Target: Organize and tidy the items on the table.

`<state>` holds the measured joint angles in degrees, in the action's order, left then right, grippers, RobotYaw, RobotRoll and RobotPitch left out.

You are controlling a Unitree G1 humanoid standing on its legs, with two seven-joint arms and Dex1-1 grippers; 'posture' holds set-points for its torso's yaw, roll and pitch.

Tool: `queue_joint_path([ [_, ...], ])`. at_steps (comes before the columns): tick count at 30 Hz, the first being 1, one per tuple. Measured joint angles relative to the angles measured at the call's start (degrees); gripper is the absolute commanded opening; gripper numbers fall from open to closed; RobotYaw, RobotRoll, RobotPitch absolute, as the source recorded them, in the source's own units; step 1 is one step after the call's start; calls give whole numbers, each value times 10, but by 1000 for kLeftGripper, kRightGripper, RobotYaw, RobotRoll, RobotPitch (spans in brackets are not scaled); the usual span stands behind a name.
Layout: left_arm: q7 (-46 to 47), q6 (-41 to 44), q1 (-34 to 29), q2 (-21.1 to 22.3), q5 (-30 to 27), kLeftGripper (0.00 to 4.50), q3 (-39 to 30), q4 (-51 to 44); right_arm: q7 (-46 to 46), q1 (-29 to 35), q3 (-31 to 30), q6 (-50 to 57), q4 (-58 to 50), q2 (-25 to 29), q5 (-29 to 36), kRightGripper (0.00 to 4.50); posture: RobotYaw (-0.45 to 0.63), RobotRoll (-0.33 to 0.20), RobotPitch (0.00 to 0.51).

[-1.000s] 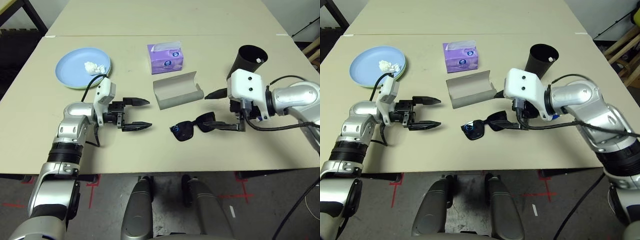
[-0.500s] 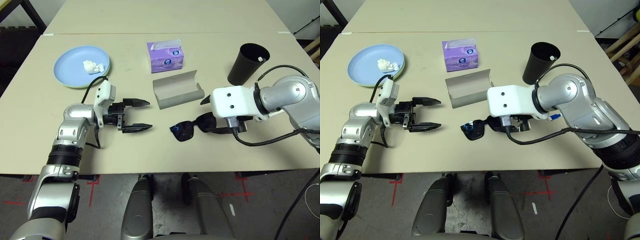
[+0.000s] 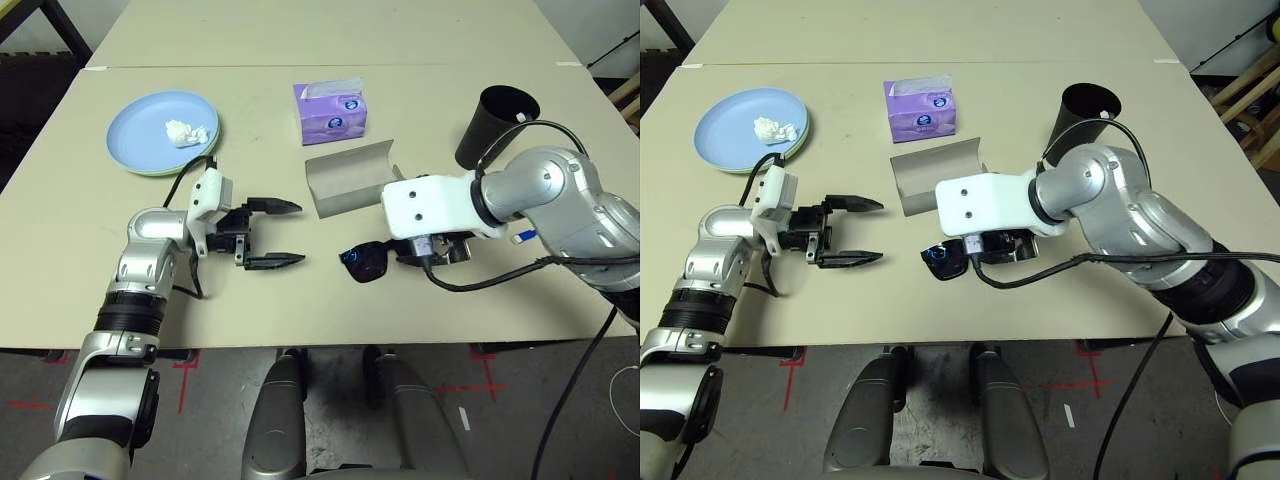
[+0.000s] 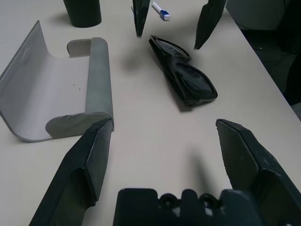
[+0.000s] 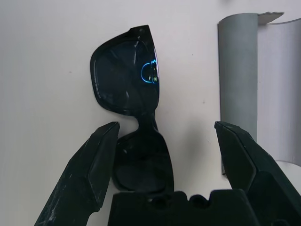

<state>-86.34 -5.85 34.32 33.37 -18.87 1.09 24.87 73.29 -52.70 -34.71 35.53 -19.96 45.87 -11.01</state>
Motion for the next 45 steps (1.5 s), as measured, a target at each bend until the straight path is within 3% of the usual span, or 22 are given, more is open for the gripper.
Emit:
queue_joint_path([
  [13,-14,-18,-15,7,-7,4471,0,-16,26,-8,-20,13,8,-18,-61,4500,212,0,261],
  [31,-15,-22,-17,7,-14,4471,0,-30,62,-10,-43,67,16,-47,-96,4500,221,0,256],
  [45,-10,-21,-17,6,-14,4471,0,-35,73,-22,-51,-5,61,-50,-122,4500,231,0,254],
])
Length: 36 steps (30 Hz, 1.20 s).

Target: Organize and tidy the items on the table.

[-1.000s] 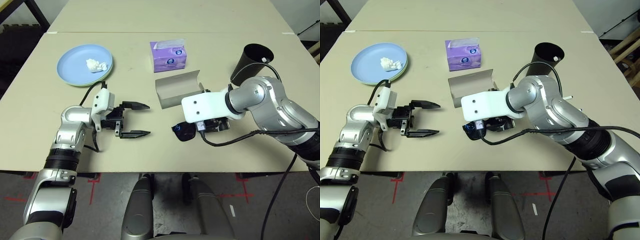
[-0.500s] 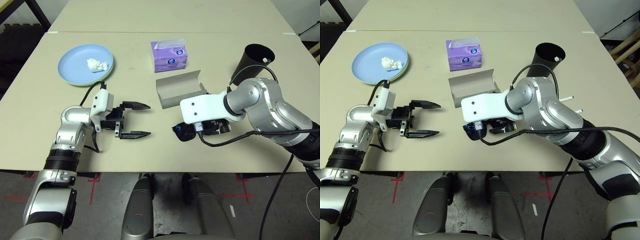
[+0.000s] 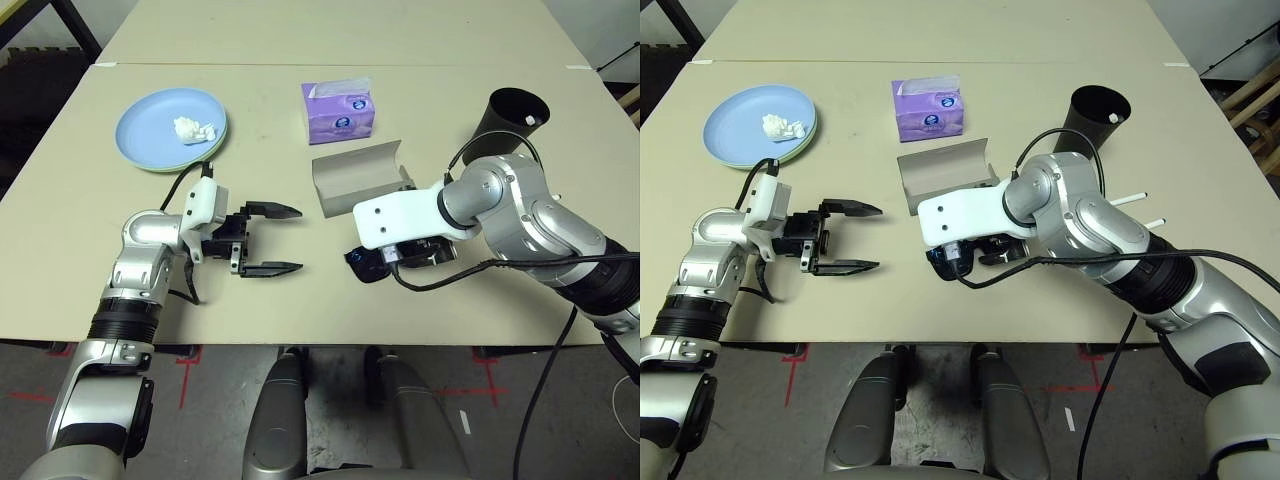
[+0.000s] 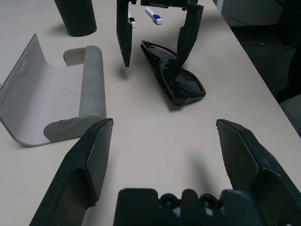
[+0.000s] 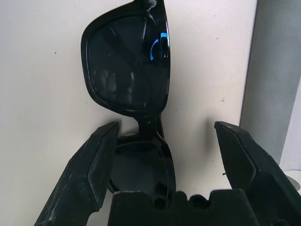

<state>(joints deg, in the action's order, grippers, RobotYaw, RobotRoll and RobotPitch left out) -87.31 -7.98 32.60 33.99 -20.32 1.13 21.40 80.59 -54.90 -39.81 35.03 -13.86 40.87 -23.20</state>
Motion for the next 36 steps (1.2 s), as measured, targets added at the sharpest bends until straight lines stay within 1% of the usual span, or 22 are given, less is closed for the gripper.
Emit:
queue_joint_path([
  [20,9,3,-5,0,0,4471,0,-3,26,0,0,-2,1,-11,-13,4500,234,0,251],
  [23,9,5,-9,0,0,4500,0,-6,28,0,0,-6,4,-11,-14,3853,236,0,251],
  [26,9,7,-12,0,0,4500,0,-9,31,0,0,-11,4,-11,-16,2839,238,0,250],
  [27,9,9,-13,0,0,4500,0,-11,33,0,0,-13,5,-11,-16,2389,238,0,250],
  [28,9,9,-13,0,0,4500,0,-12,35,0,0,-13,5,-11,-16,2080,238,0,249],
  [29,9,11,-14,0,0,4500,0,-14,36,1,0,-14,5,-11,-16,1645,238,0,249],
  [32,9,14,-15,0,0,4500,0,-22,39,0,2,-17,4,-12,-16,627,236,0,249],
  [36,10,17,-15,0,0,4500,1,-26,42,-1,4,-17,3,-12,-16,568,234,0,247],
])
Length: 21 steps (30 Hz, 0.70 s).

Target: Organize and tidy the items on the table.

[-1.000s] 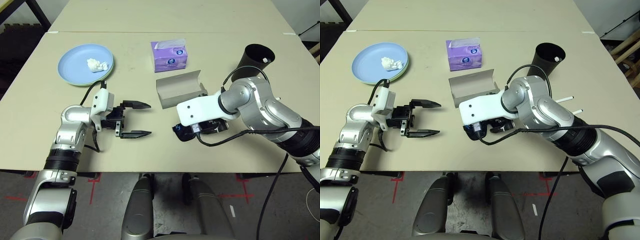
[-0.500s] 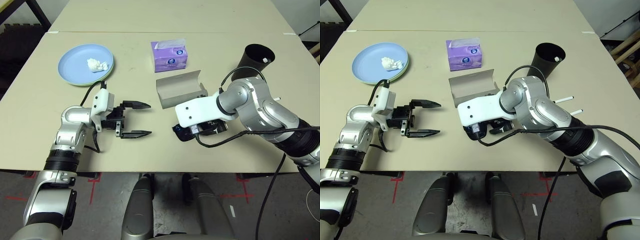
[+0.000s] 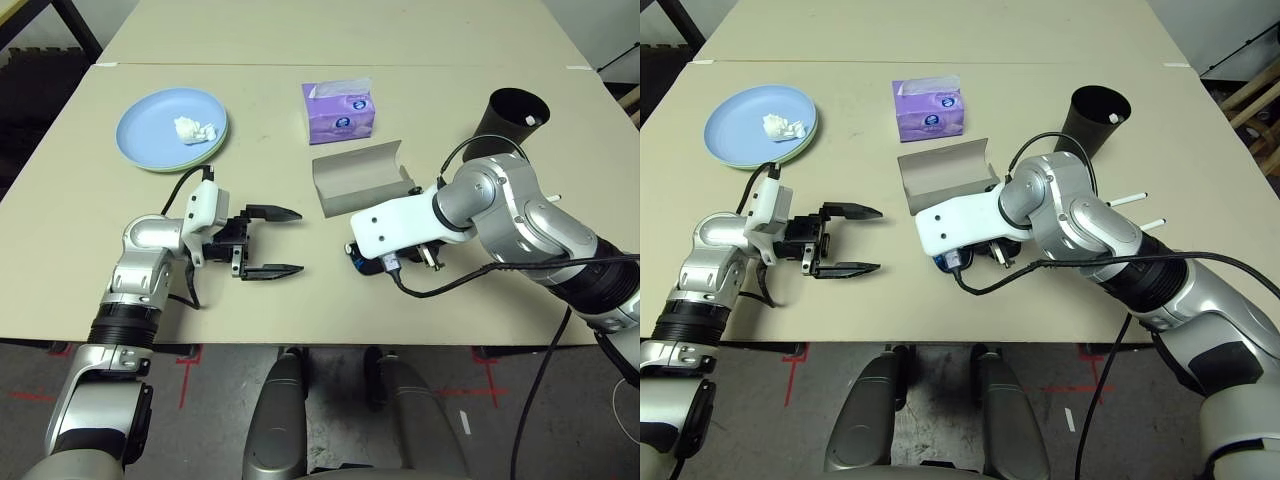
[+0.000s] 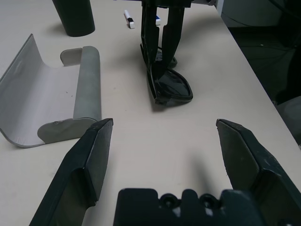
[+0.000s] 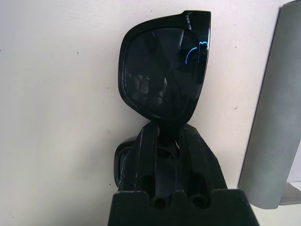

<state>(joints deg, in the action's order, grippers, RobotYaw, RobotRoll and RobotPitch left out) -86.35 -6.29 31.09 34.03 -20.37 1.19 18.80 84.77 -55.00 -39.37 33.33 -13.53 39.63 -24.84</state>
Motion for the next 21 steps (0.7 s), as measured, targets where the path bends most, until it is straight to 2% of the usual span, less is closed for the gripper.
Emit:
queue_joint_path([
  [9,0,1,0,0,0,4500,1,0,6,-3,3,-6,2,1,2,567,223,0,241],
  [21,-2,2,2,0,0,4500,5,1,42,-43,54,-40,9,38,41,318,197,0,234],
])
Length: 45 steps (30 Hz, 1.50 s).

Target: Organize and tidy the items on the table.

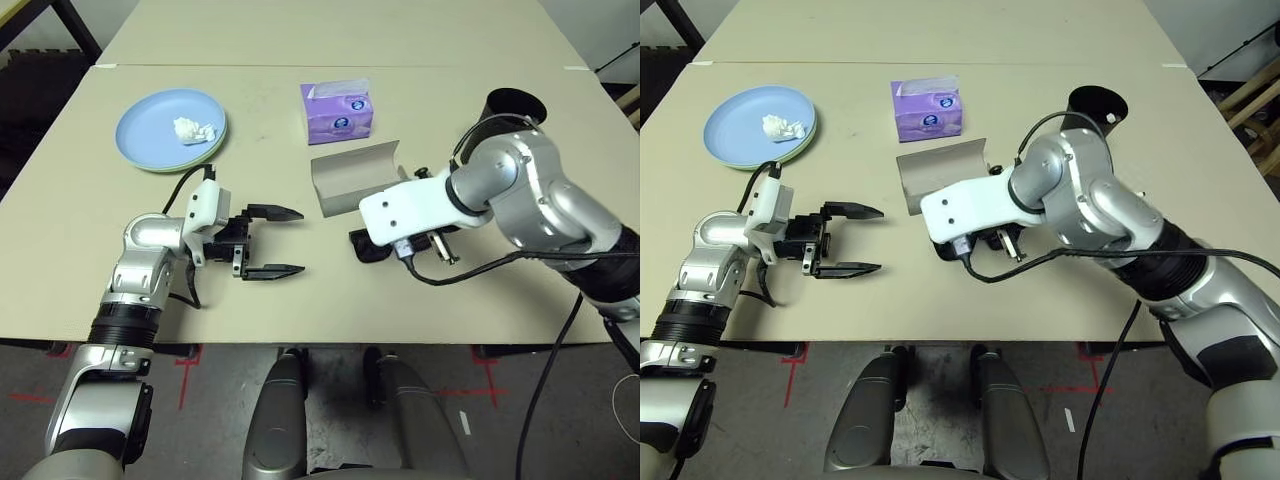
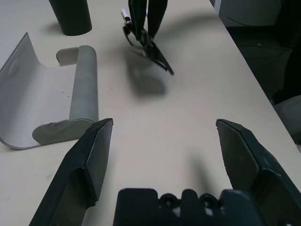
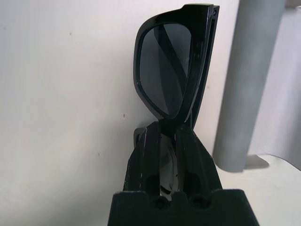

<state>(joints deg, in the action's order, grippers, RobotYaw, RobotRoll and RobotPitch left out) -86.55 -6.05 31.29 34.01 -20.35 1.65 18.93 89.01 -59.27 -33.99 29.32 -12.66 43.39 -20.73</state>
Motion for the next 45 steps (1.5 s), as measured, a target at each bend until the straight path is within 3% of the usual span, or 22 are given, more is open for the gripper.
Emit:
queue_joint_path([
  [11,-7,0,19,0,1,4500,5,20,1,-33,13,-55,65,6,13,317,192,0,220],
  [28,0,-4,22,0,2,4500,6,24,-68,-107,14,-108,233,-85,-16,317,201,0,221],
  [45,8,-4,22,1,2,4500,6,24,-78,-155,14,-170,307,-108,-29,317,207,0,221],
])
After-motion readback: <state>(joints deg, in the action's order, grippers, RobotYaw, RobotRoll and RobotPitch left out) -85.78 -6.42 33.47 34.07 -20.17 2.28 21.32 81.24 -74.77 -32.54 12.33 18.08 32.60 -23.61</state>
